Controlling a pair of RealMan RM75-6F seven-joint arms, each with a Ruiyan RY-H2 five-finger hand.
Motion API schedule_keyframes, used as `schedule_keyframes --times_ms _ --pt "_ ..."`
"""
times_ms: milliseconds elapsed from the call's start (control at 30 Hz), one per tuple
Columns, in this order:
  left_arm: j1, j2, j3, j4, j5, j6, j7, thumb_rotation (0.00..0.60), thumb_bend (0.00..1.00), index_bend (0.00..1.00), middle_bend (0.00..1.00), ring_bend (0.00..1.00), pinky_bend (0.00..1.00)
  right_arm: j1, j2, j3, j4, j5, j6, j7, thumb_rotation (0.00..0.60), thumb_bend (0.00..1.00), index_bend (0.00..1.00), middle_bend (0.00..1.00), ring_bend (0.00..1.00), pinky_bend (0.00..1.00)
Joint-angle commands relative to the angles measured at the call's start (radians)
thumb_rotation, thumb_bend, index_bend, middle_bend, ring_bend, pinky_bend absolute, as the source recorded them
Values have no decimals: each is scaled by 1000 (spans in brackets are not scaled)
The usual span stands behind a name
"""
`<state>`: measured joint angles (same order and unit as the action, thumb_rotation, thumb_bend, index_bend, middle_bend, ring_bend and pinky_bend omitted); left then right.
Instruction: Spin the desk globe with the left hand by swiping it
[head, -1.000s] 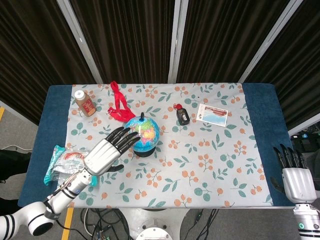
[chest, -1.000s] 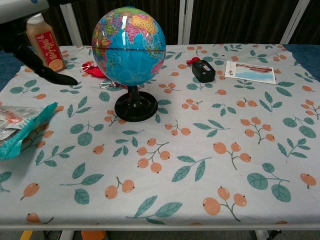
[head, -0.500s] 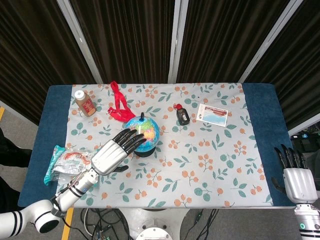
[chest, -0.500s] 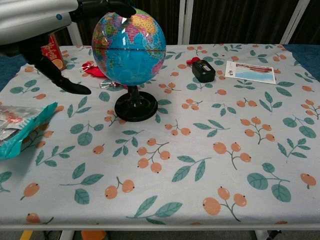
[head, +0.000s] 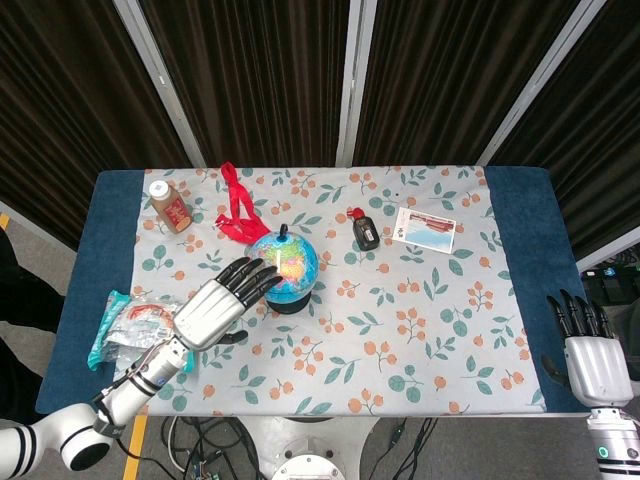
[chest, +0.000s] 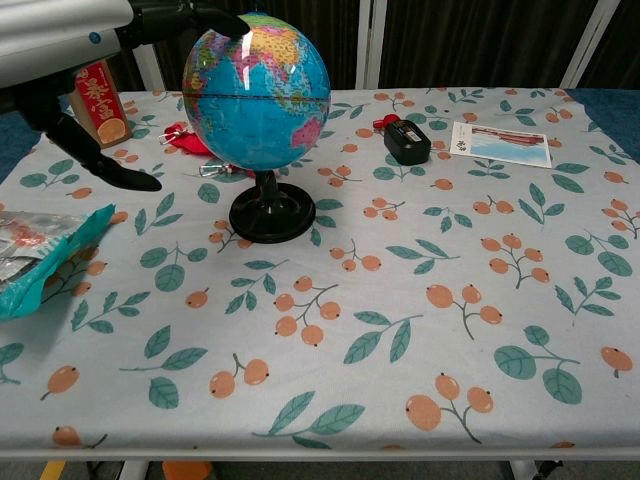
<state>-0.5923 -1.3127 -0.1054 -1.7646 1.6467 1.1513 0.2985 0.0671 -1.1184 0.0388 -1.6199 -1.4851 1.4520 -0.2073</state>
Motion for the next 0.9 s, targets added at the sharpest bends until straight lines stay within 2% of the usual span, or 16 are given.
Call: schedule_keyframes --times_ms 33,300,500,667,900 --pt "15 11 10 2 -13 12 3 600 10 61 59 0 110 0 0 0 -1 0 0 0 600 176 0 0 0 0" --pt "102 73 37 16 -93 84 -18 600 11 61 60 0 110 -1 0 0 -4 2 0 -5 600 175 0 0 0 0" --pt "135 97 34 20 -94 136 -49 600 11 61 60 0 110 1 -3 -1 -8 1 -3 -17 600 175 0 0 0 0" --pt "111 87 21 14 -55 133 -54 600 11 61 60 0 110 2 -5 -2 -10 0 -4 -22 600 176 0 0 0 0" --pt "27 41 -17 0 -17 65 -28 600 11 61 59 0 109 2 -5 -2 -4 7 -9 -16 600 175 0 0 0 0"
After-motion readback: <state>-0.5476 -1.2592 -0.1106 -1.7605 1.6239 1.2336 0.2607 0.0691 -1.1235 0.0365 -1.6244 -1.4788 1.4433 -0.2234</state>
